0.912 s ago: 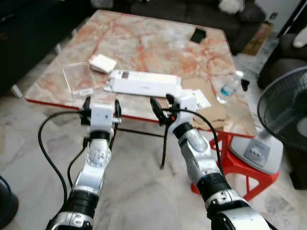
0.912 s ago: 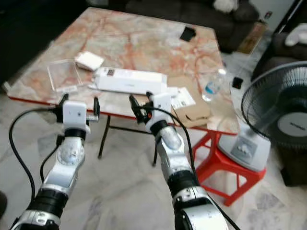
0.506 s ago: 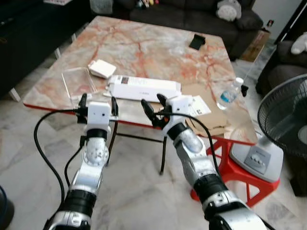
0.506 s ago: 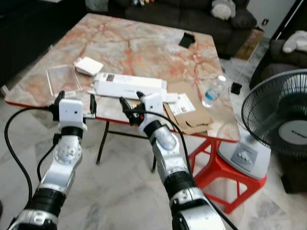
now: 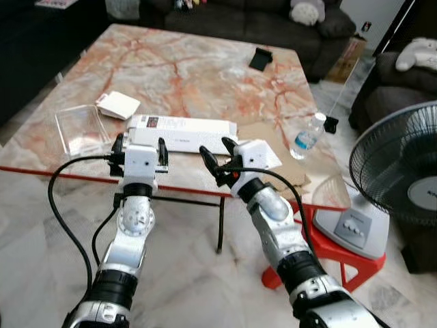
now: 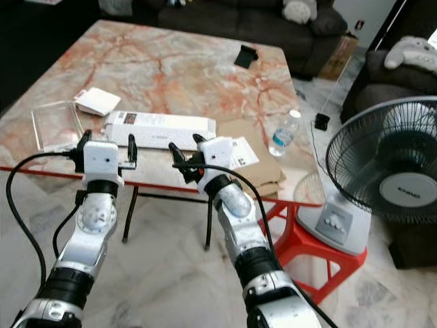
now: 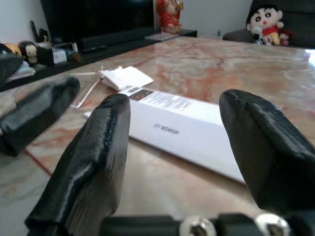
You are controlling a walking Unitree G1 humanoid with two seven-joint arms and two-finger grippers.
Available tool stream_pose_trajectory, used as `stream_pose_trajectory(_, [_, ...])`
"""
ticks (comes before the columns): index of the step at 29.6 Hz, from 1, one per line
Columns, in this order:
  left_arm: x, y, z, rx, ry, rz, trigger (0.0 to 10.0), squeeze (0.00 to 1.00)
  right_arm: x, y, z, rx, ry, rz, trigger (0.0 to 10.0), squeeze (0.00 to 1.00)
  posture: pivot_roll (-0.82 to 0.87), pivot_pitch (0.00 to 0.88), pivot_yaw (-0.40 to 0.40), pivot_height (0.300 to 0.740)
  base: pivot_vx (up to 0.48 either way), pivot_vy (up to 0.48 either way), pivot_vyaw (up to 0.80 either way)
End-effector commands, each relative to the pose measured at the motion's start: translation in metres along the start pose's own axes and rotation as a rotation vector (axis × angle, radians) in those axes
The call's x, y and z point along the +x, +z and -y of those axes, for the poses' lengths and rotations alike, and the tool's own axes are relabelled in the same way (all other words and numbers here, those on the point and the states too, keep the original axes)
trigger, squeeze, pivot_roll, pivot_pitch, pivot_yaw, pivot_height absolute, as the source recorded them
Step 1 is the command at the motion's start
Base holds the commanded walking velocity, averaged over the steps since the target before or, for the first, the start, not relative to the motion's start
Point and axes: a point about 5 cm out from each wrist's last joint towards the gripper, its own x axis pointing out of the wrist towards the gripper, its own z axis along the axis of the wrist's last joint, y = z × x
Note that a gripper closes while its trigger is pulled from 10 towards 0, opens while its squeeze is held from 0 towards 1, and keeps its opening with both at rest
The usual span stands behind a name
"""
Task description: Picking trash to rubbish bin
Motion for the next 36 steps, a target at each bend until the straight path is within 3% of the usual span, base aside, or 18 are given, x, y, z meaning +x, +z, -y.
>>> stream_pose_trajectory(1, [0.0000,0.0034,0.0058,-0.014,-0.012,0.005,10.0,0.00,-0.0018,0.0023,0.0045,-0.008,-0.013,0.011,10.0,0.00,0.06,0.150,-0.127,0.740,0.341,0.000,0.41])
stream_pose_trajectory(17, [0.0005,0.0041,0.0054,-0.015,-0.013,0.005,10.0,0.00,-0.0011,0.0027,0.0064,0.054,-0.034,0.015,10.0,0.00,0.06,0.154,-0.129,0.740,0.335,0.000,0.03])
stream_pose_trajectory(24, [0.0007,0.0042,0.0053,-0.016,-0.013,0.004,10.0,0.00,-0.0008,0.0040,0.0073,0.057,-0.036,0.024,10.0,0.00,0.06,0.155,-0.128,0.740,0.335,0.000,-0.54])
stream_pose_trajectory(36, [-0.0001,0.0055,0.0050,-0.016,-0.011,0.007,10.0,0.00,-0.0004,0.0053,0.0046,0.062,-0.029,0.033,10.0,0.00,0.06,0.162,-0.128,0.740,0.337,0.000,0.00])
